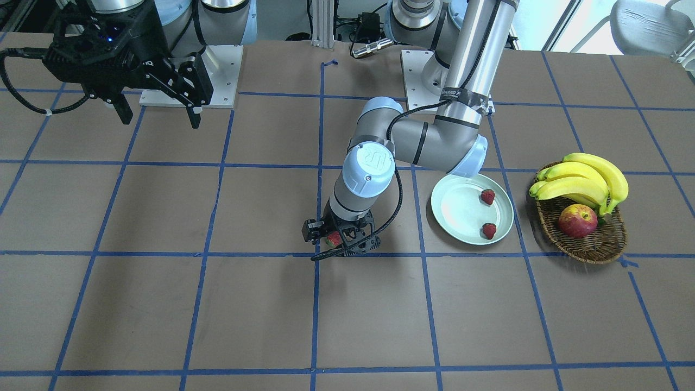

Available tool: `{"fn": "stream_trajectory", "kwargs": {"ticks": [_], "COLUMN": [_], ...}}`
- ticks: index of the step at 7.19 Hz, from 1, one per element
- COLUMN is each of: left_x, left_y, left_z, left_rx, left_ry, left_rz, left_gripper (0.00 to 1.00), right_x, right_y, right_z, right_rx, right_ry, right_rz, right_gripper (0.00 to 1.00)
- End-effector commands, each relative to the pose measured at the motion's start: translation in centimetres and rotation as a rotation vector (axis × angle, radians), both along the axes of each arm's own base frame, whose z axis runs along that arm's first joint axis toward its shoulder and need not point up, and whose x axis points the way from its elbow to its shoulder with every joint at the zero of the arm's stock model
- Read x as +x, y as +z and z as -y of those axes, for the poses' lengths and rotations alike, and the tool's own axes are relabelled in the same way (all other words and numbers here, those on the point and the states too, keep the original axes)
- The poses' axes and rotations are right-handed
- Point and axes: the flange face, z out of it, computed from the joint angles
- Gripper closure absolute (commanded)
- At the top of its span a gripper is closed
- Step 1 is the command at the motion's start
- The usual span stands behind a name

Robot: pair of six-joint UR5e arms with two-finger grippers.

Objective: Collect all strawberries into plate
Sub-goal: 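Grasp the last strawberry with the left gripper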

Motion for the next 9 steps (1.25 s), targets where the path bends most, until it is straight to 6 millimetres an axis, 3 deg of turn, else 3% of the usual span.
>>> {"fn": "stream_trajectory", "kwargs": {"ticks": [1, 4, 5, 7, 9], "left_x": [-0.1, 0.5, 0.9, 4.9, 10.4], "left_y": [-0.7, 2.1, 3.2, 7.7, 9.9], "left_z": [0.2, 0.2, 0.3, 1.1, 1.2], "left_rx": [0.008, -0.045, -0.069, -0.079, -0.015], "left_ry": [0.002, -0.029, -0.114, -0.364, -0.432], "left_rz": [-0.004, 0.036, 0.074, 0.134, 0.143], "left_gripper": [0.99, 1.0, 1.0, 1.0, 1.0], "right_x": [0.0, 0.0, 0.0, 0.0, 0.0], "right_y": [-0.1, 0.0, 0.0, -0.1, 0.0], "right_z": [0.1, 0.0, 0.0, 0.0, 0.0], "right_rx": [0.001, -0.001, -0.001, 0.001, -0.001], "right_ry": [0.0, 0.0, 0.0, 0.0, 0.0], "right_rz": [0.002, 0.0, -0.001, -0.001, -0.001], "right_gripper": [0.0, 0.0, 0.0, 0.0, 0.0]}}
